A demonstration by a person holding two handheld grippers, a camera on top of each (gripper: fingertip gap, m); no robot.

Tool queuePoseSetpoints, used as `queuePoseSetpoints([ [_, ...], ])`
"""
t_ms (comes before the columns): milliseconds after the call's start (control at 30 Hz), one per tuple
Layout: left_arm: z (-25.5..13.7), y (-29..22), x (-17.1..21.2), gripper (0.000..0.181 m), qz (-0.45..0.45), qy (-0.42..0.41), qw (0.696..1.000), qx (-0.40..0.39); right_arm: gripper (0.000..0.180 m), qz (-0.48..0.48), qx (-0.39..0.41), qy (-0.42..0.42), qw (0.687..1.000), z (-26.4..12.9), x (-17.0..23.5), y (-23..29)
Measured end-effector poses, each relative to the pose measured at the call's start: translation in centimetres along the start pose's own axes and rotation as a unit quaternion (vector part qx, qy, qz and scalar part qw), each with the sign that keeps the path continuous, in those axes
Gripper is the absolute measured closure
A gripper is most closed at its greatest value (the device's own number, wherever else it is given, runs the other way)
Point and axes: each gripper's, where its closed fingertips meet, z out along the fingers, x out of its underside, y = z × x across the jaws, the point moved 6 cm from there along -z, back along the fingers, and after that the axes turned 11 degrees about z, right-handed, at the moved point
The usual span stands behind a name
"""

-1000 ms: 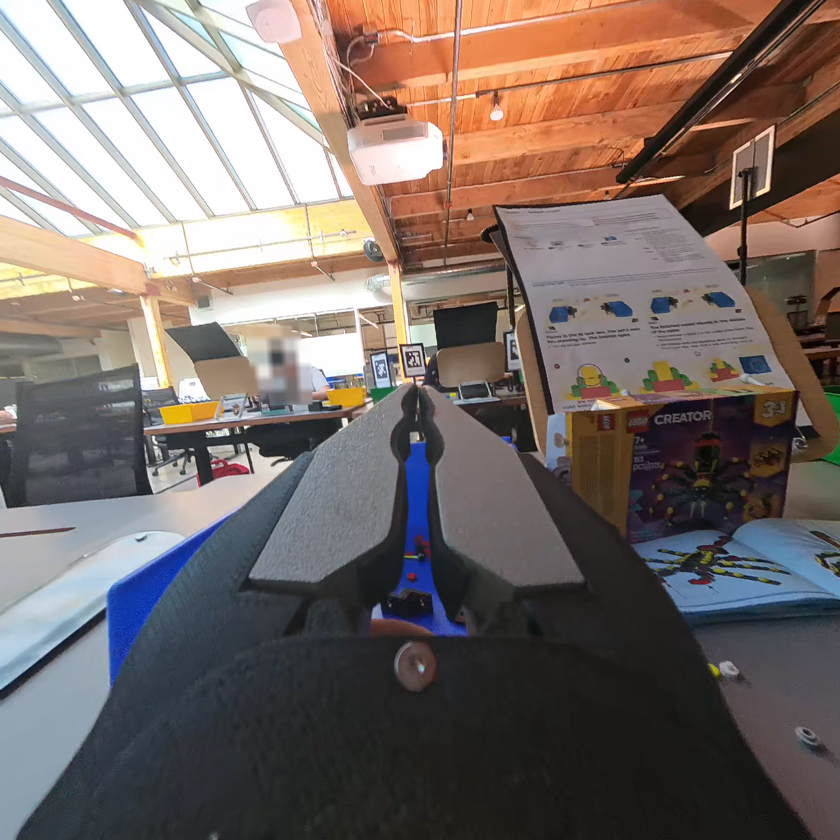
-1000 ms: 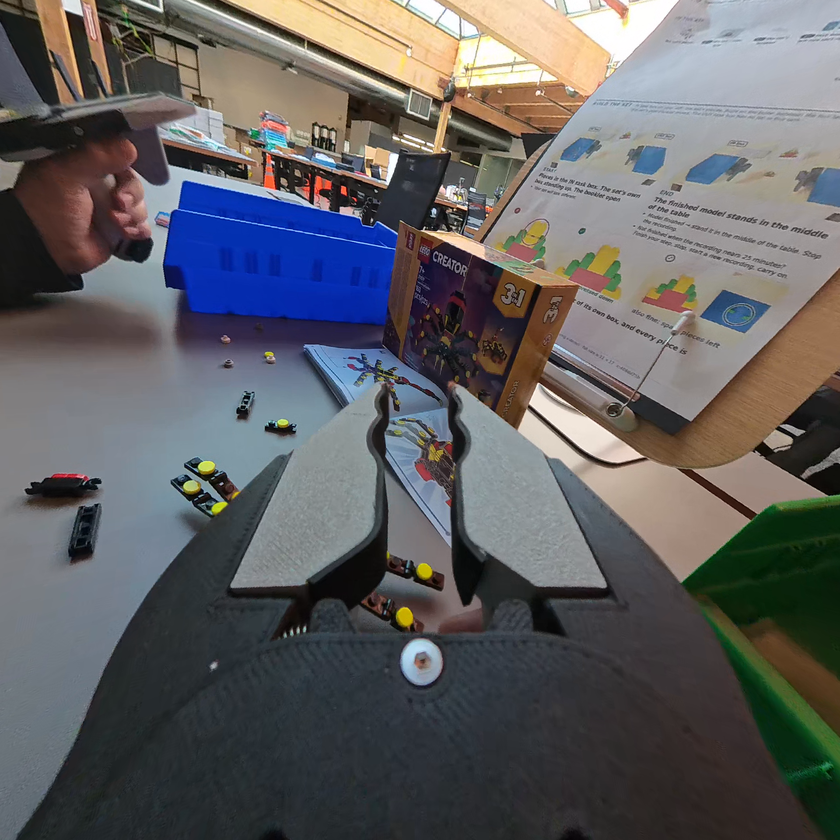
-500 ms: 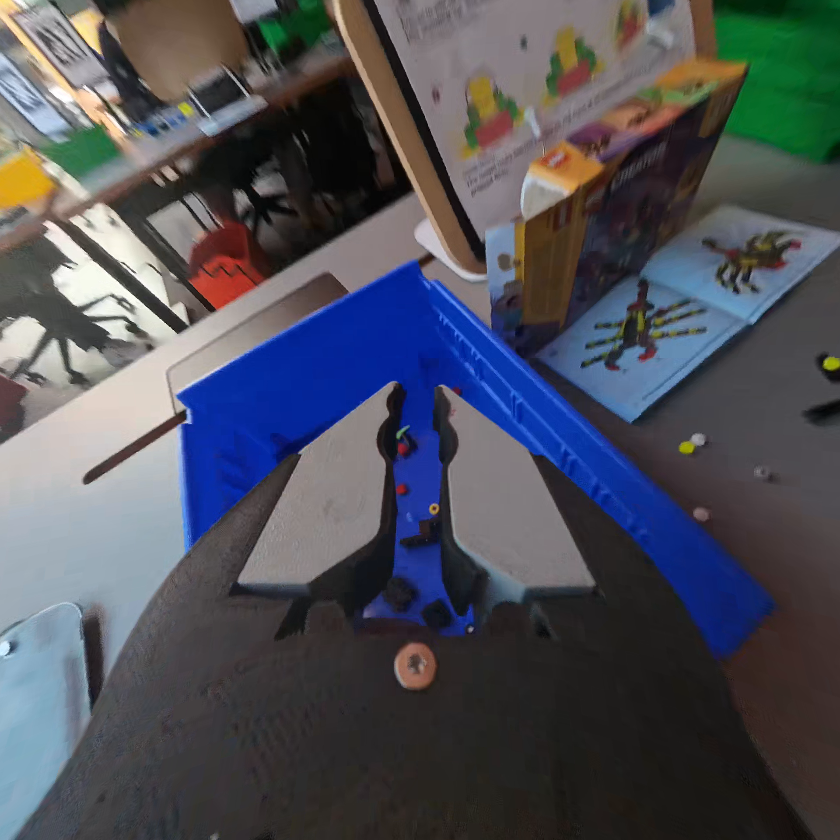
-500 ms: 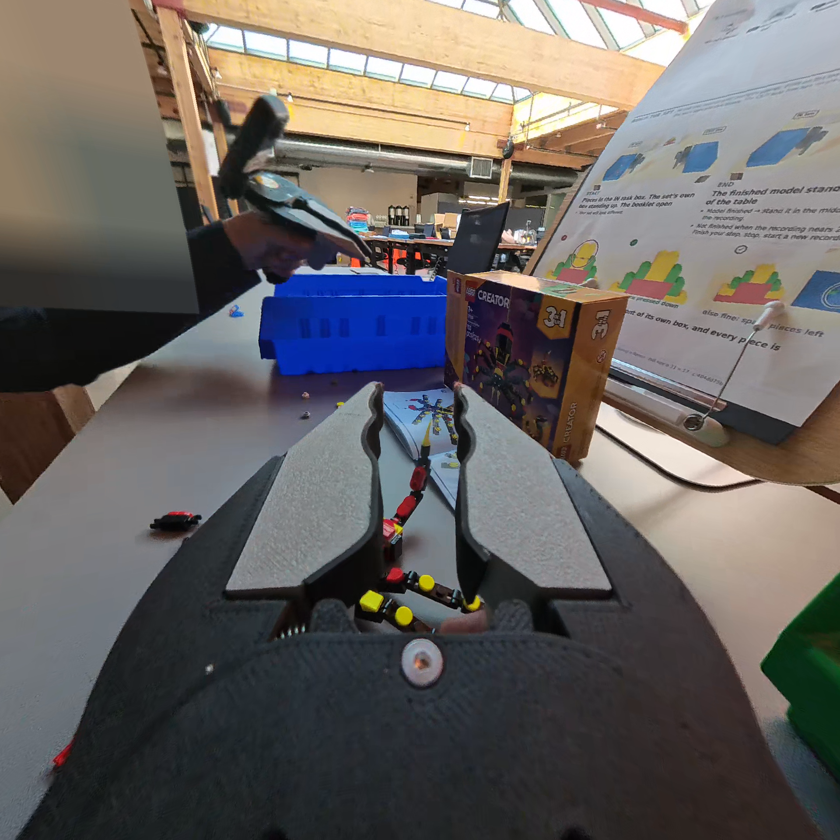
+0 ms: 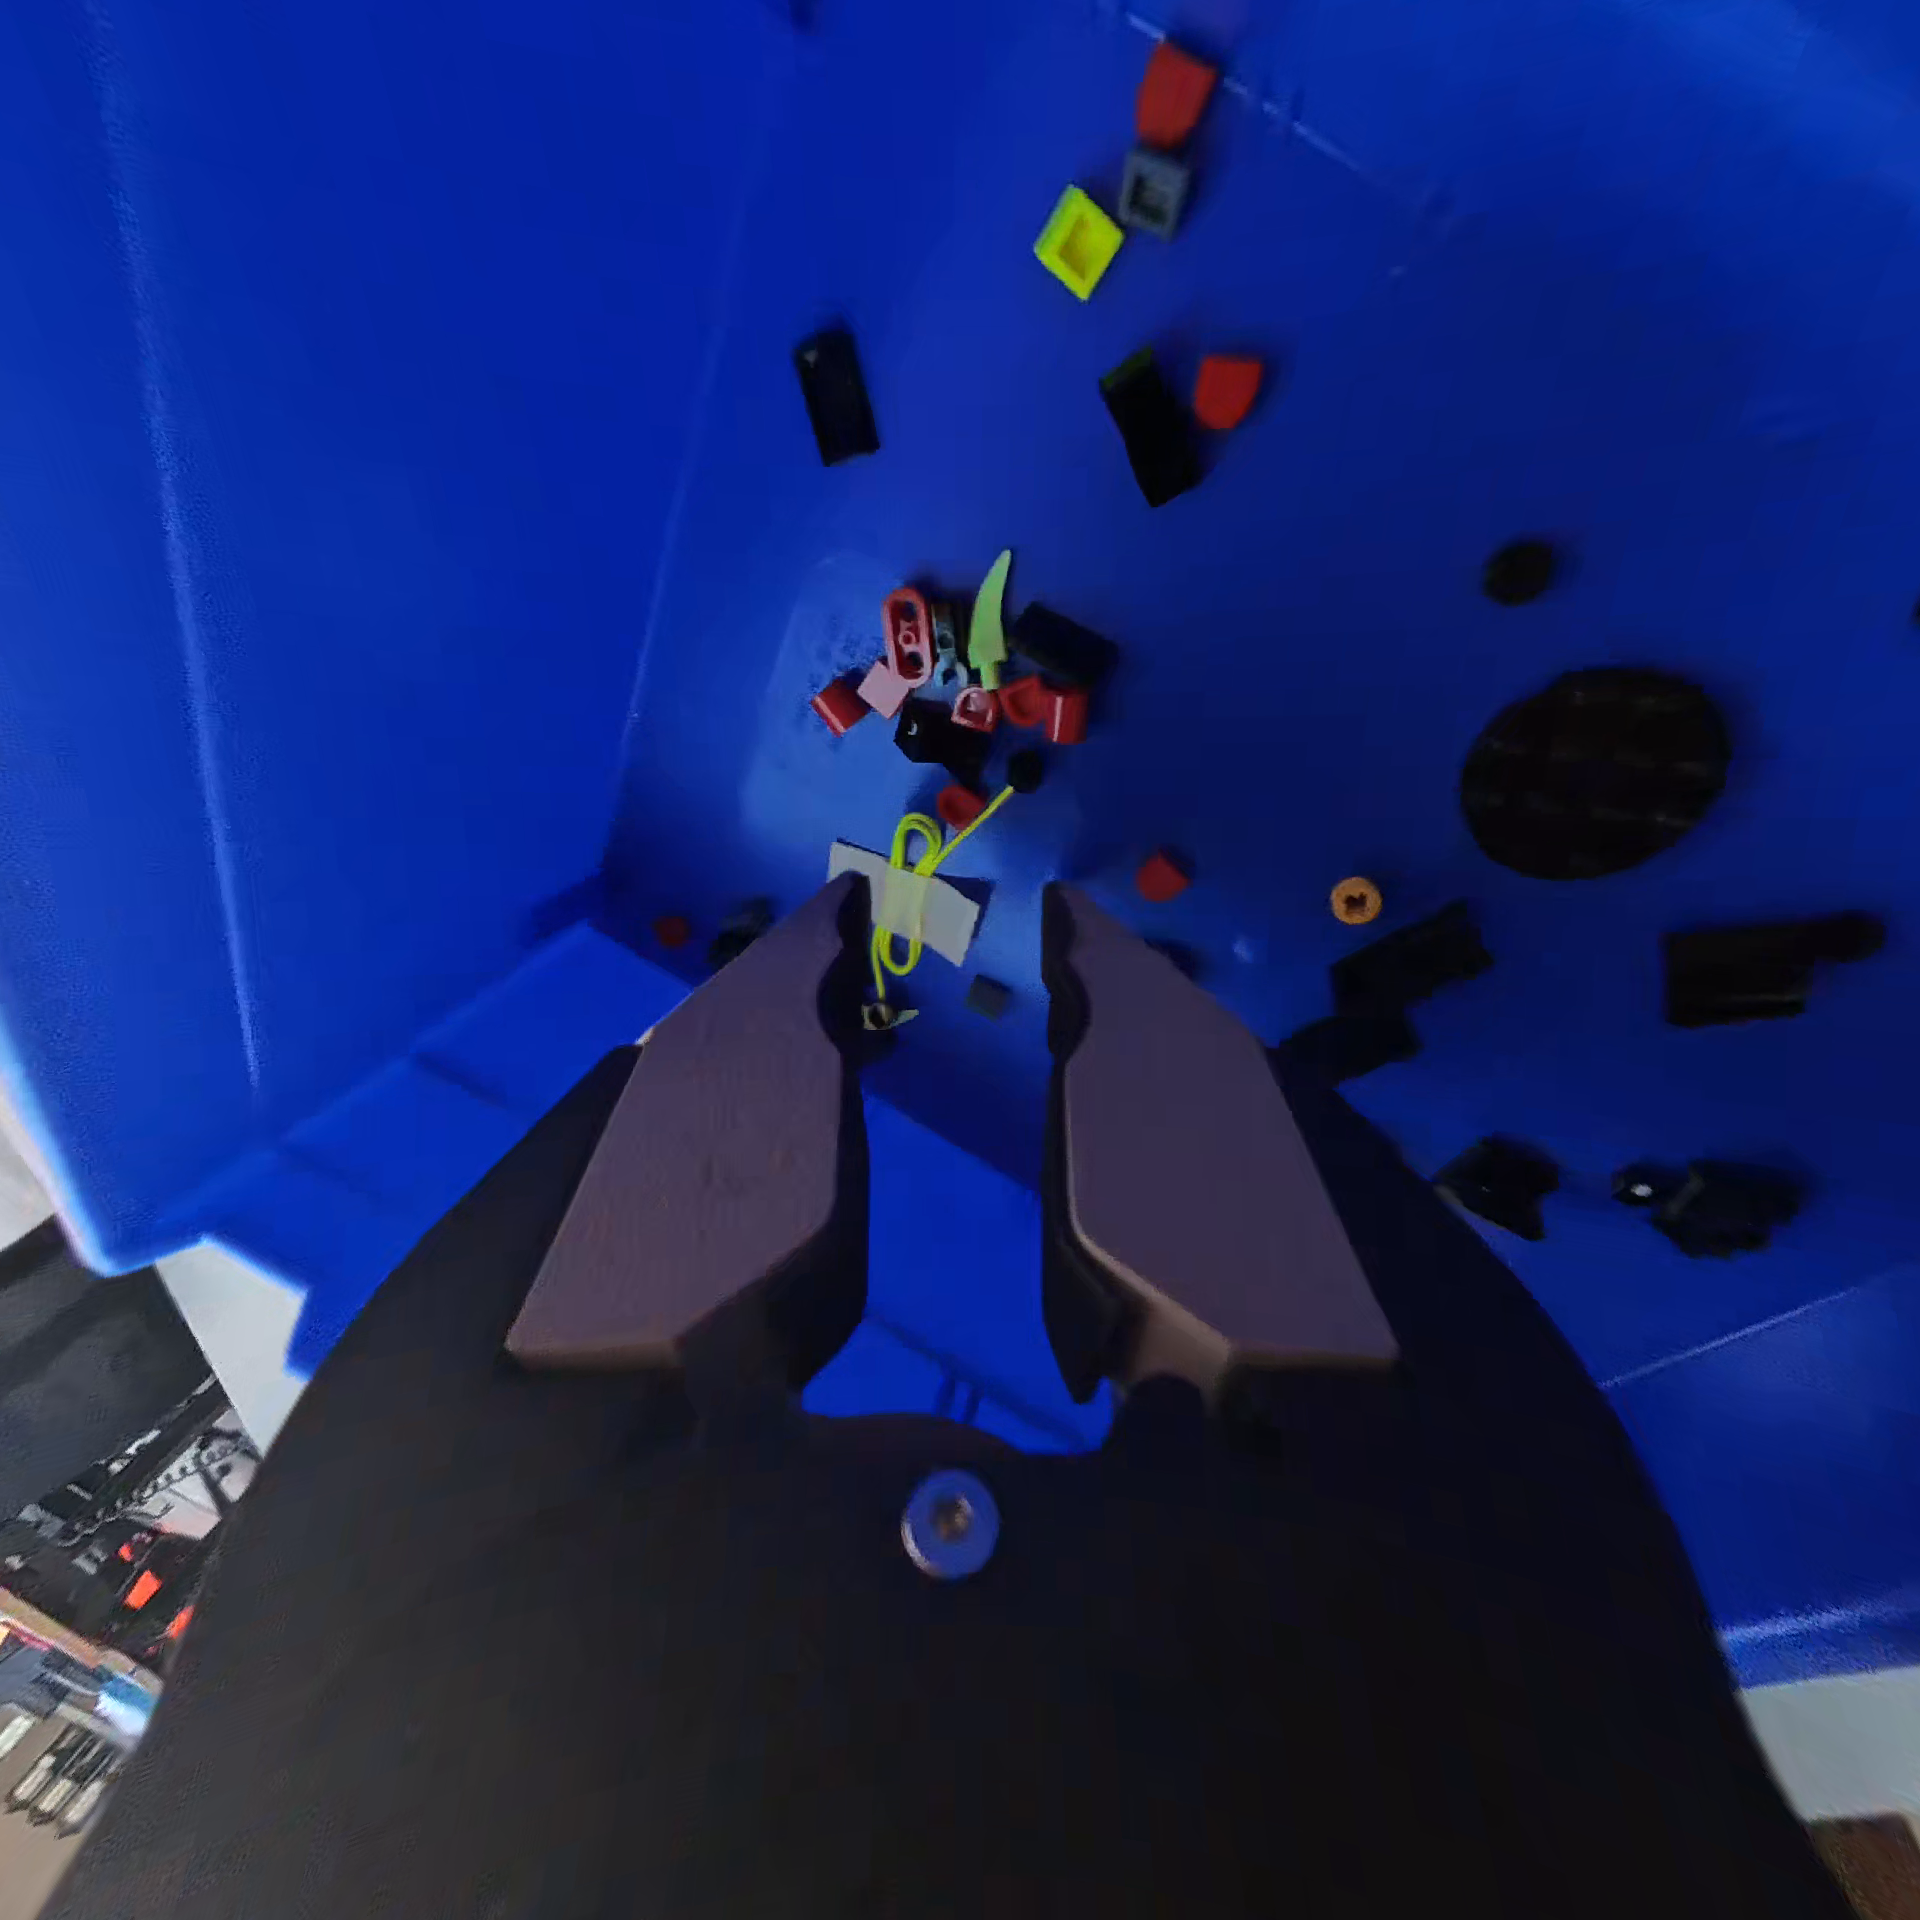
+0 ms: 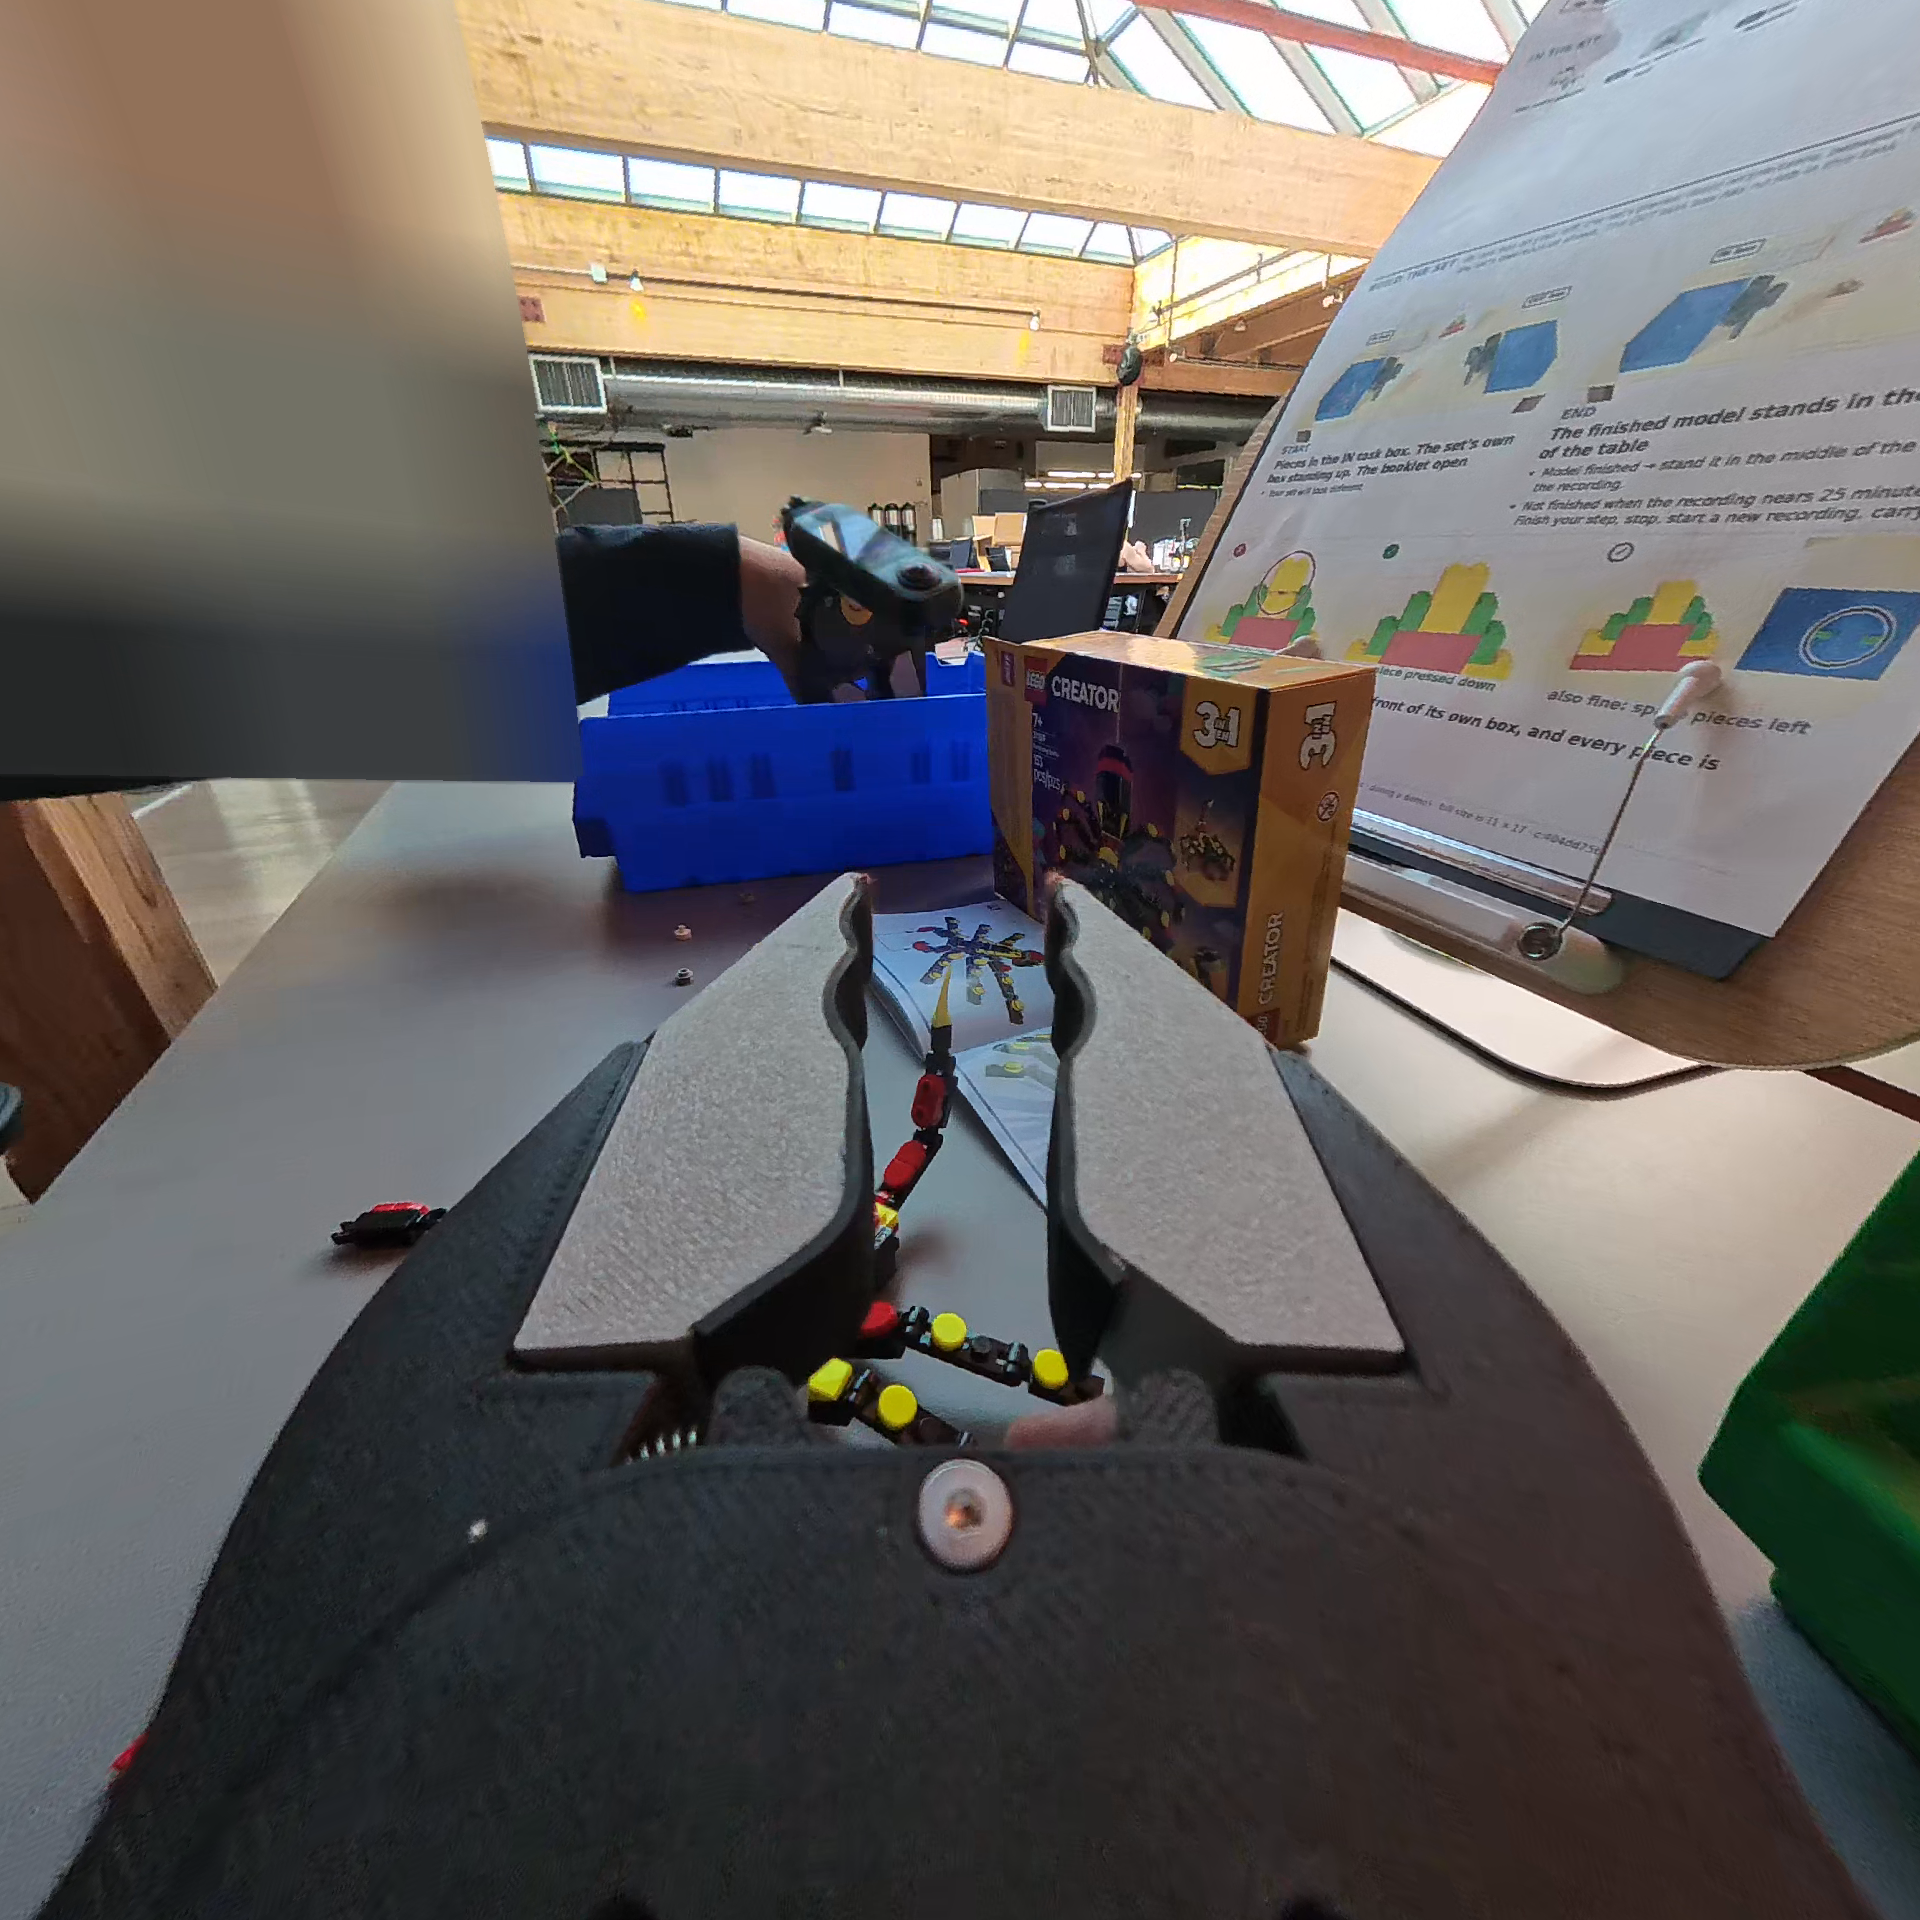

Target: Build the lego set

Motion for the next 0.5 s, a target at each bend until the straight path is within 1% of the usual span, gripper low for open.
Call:
queuePoseSetpoints([
  [33, 0.4, 0.0, 0.1, 0.150, 0.006, 0.008, 1.000, 0.009, 0.151, -0.002, -0.002, 0.001, 1.000, 0.0, 0.0, 0.1],
  [67, 0.5, 0.2, -0.1, 0.158, 0.010, 0.003, 1.000, 0.005, 0.151, -0.004, -0.005, 0.003, 1.000, 0.0, 0.1, 0.2],
  [133, 0.6, 0.7, -0.3, 0.156, 0.017, -0.005, 1.000, 0.002, 0.151, -0.010, -0.009, 0.007, 1.000, 0.1, 0.1, 0.3],
  [200, 0.7, 1.3, -0.2, 0.152, 0.001, -0.003, 1.000, 0.009, 0.151, -0.013, -0.013, 0.010, 1.000, 0.1, 0.2, 0.5],
  [233, 0.8, 1.4, -0.2, 0.154, -0.010, -0.003, 1.000, 0.020, 0.151, -0.012, -0.016, 0.010, 1.000, 0.1, 0.2, 0.6],
  [300, 0.9, 1.1, -0.2, 0.171, -0.032, -0.018, 0.997, 0.066, 0.151, -0.009, -0.022, 0.012, 1.000, 0.1, 0.2, 0.8],
  [333, 1.0, 1.1, -0.1, 0.172, -0.045, -0.026, 0.996, 0.078, 0.151, -0.008, -0.025, 0.013, 1.000, 0.1, 0.3, 0.8],
  [433, 1.1, 1.3, 0.1, 0.176, -0.053, -0.031, 0.996, 0.070, 0.151, -0.007, -0.031, 0.019, 0.999, 0.2, 0.4, 1.0],
  [500, 0.7, 1.2, 0.5, 0.179, -0.038, -0.019, 0.999, 0.032, 0.151, -0.015, -0.028, 0.023, 0.999, 0.3, 0.5, 1.2],
])
